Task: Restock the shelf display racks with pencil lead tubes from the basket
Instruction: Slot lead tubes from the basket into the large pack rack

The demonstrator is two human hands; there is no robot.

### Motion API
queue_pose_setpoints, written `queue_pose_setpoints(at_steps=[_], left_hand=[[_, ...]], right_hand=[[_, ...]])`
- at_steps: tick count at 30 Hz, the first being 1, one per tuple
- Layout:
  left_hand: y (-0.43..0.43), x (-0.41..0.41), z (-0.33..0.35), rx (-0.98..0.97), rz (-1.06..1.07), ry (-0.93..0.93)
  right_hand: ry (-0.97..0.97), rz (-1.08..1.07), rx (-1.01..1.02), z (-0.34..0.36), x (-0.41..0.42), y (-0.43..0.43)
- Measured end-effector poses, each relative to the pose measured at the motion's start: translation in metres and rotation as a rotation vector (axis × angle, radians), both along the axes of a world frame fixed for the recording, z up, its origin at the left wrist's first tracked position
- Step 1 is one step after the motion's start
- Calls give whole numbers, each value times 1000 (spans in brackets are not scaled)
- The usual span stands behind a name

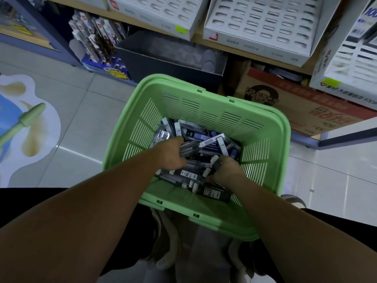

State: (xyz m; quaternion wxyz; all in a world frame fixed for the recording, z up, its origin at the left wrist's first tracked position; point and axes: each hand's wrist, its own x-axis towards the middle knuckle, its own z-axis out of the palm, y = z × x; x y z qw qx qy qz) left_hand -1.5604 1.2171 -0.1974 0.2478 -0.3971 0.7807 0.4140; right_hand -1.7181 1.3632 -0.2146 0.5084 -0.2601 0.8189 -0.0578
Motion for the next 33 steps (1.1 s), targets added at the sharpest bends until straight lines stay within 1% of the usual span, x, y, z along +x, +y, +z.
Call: queue_pose_setpoints(at_steps=[3, 6, 8, 12, 16, 20, 23, 26, 28, 30, 31, 33], left_hand=[[12, 6, 0, 82, 24, -69], [23, 10, -6, 118, 2, -116], [27, 13, -8, 69, -53, -123], [28, 5, -10, 9, -173, -119], [29, -4, -13, -69, -281, -158], [30, -8, -16, -75, -309, -188], [26, -3, -16, -37, -285, -194], [26, 2, -14, -41, -305, -238], [27, 4, -13, -35, -310, -275], [25, 6, -10, -16, -275, -288], [23, 7, -8, -1, -225, -274], [17, 8, 0, 82, -60, -218]], right_hand=[[50, 28, 41, -2, 3, 0], [43, 5, 6, -2, 0, -1], [13, -37, -29, -4, -2, -2], [-112, -212, -119, -2, -8, -3], [-219, -305, -149, 13, -11, -5], [-275, -329, -121, 24, -7, -6], [-314, -369, -125, 26, -5, -8], [-311, -413, -96, 21, -5, -8], [-352, -377, -45, 18, -4, -5], [-340, -216, 2, 11, -5, 0], [-319, -112, 29, 7, -4, 1], [-246, 56, 75, -2, -2, 1]])
